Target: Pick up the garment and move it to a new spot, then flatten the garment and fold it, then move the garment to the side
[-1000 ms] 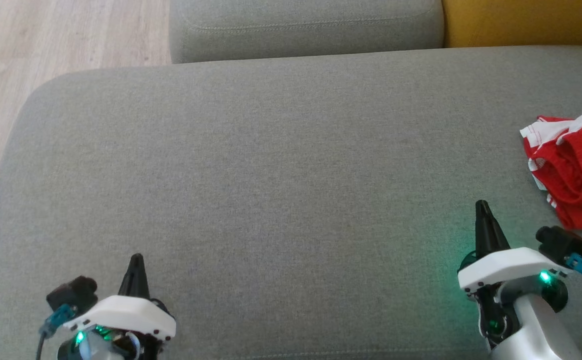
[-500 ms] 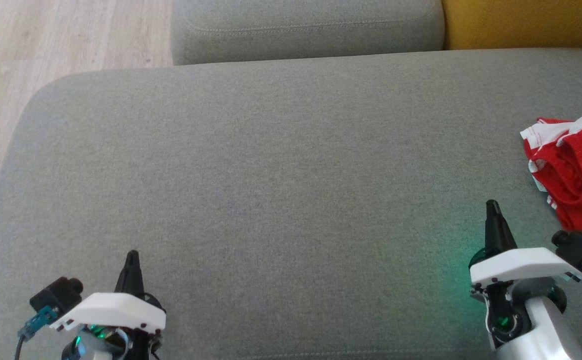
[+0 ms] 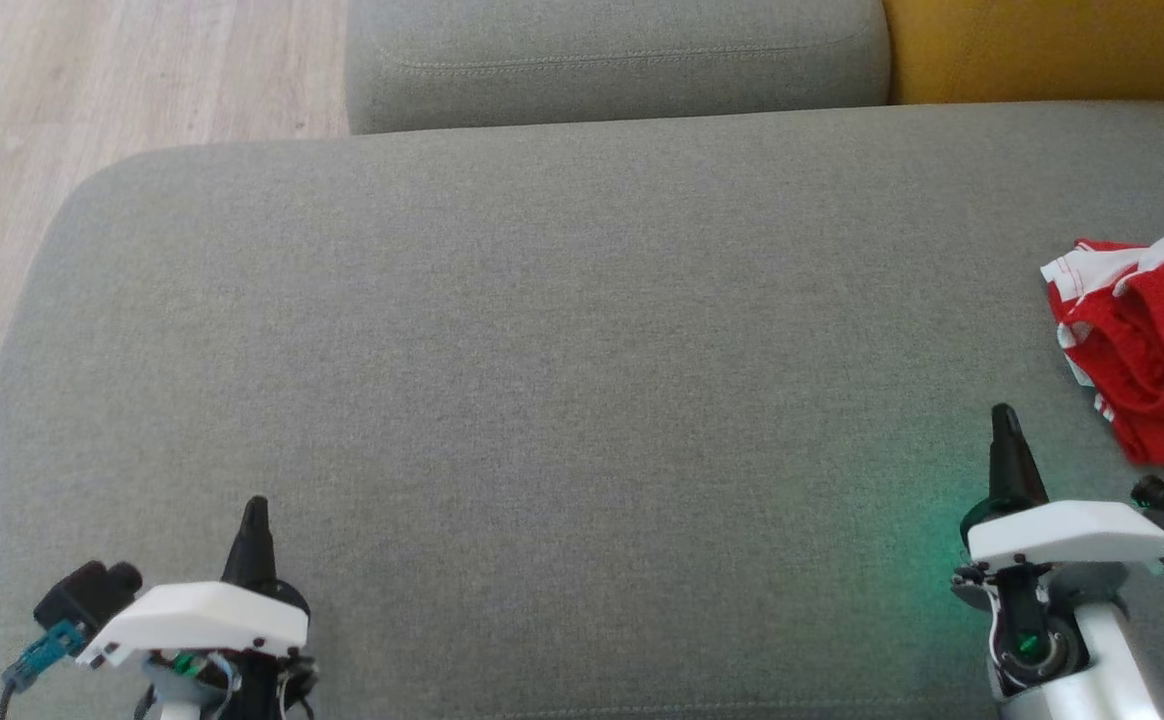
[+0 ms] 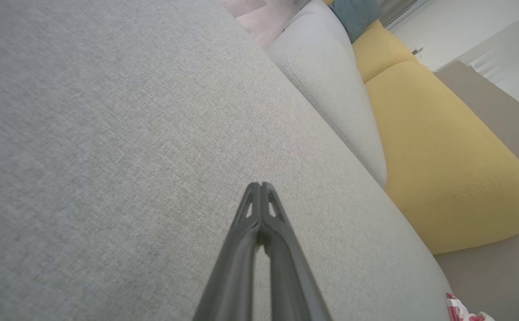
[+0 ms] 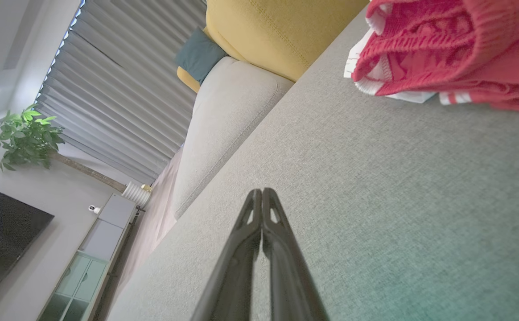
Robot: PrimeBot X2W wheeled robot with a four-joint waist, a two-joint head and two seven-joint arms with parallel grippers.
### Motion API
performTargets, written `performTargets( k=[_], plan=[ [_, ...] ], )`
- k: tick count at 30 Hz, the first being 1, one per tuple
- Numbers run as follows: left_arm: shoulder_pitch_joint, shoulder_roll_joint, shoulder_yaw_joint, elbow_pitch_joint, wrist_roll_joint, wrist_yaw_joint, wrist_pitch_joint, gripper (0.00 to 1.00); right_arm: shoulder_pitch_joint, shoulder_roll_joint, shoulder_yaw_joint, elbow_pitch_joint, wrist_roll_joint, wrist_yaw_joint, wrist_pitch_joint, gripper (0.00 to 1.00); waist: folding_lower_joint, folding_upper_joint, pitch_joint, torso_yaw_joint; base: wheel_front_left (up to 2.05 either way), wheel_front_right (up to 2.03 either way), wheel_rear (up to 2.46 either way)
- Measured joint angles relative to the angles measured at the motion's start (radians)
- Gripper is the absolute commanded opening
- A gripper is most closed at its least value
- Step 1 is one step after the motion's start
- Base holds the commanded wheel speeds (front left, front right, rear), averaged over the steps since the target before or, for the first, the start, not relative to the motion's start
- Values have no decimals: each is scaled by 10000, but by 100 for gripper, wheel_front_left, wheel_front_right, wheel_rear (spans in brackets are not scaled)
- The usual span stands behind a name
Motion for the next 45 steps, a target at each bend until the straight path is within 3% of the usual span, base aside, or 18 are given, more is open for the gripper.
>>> performTargets(
  k=[45],
  plan=[
    [-126, 4, 681, -602, -5049, -786, 1246, 0, 546, 29, -663, -1498, 4945, 0, 1258, 0, 0, 0, -175, 78, 0, 0, 0]
  ],
)
